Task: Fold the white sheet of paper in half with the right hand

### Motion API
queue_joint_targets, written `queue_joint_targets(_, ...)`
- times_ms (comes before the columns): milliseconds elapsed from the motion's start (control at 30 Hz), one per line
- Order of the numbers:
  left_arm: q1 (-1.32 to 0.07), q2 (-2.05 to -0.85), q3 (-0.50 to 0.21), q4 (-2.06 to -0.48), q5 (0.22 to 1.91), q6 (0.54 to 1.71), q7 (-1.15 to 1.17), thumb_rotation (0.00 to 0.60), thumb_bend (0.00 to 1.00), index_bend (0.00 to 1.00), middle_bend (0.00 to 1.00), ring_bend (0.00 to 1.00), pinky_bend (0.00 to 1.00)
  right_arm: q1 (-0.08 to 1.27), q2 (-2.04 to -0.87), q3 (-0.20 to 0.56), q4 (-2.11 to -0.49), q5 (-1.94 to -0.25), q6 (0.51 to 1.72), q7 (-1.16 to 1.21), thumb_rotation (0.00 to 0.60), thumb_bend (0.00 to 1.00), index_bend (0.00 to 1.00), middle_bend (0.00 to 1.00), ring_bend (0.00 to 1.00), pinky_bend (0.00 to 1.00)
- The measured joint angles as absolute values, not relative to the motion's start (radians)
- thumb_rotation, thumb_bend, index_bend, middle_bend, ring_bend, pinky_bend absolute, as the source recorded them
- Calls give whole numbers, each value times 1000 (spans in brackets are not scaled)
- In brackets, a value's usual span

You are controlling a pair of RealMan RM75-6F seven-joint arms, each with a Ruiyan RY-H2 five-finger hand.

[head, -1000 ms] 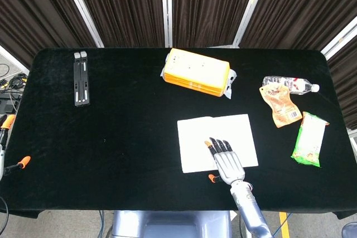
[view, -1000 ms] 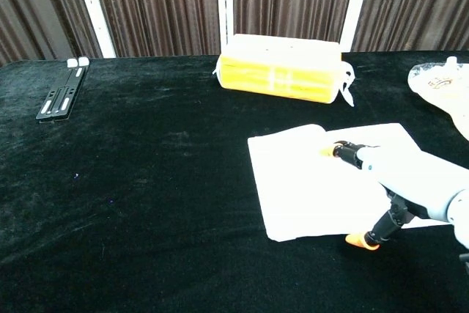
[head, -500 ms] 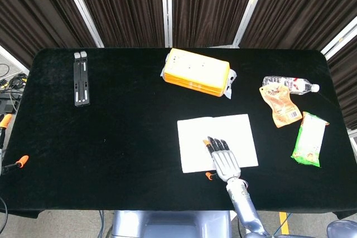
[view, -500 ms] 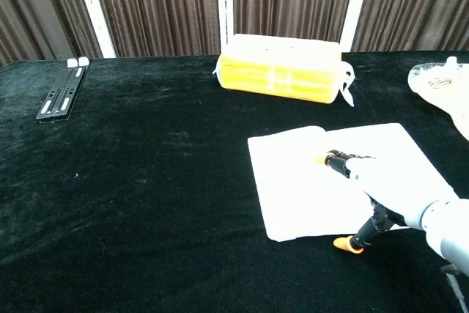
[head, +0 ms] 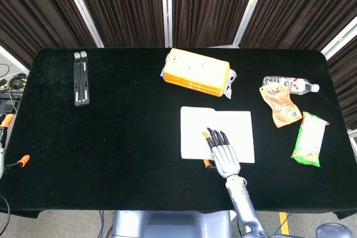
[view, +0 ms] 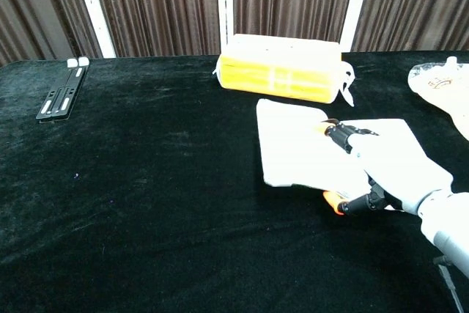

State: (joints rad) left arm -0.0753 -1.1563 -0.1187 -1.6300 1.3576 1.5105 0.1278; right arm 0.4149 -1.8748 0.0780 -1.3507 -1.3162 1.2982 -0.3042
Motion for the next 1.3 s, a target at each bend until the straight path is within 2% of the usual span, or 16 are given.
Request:
queue_joint_targets(300,-73,-1157,-120,-1630,1360,1518,122,600,100,0,0,0,0,388,-1910,119,-1318,-1292,1305,-246,600,349,0,0,0,0)
queue_joint_targets(533,-73,-1160,-120,-1630,1361,1520,125,600,100,0,0,0,0,349,-1921,184,-1388,-1250,1383,-234,600,367,0,0,0,0)
queue_joint_targets(800,-70,-1162,-119,-1637,1373,1534,128,600,100,0,0,0,0,301,-1877,231,-1474,-1244,1469,-246,600,366,0,0,0,0)
queue_joint_targets(1067,-66,-1162,-117,-1640,1385,1545,124,600,100,0,0,0,0,267,-1811,236,-1487,-1256,1499,-230,600,364,0,0,0,0)
queue_joint_targets(1167,-67,-1162,-116,-1638,1388,1544,120,600,100,0,0,0,0,260,-1768,231,-1500,-1268,1498,-227,600,326,0,0,0,0)
queue_joint_targets(1300,-69,-1163,-110,-1630,1406,1543,113,600,100,0,0,0,0,251,-1680,208,-1539,-1294,1477,-216,600,207,0,0,0,0)
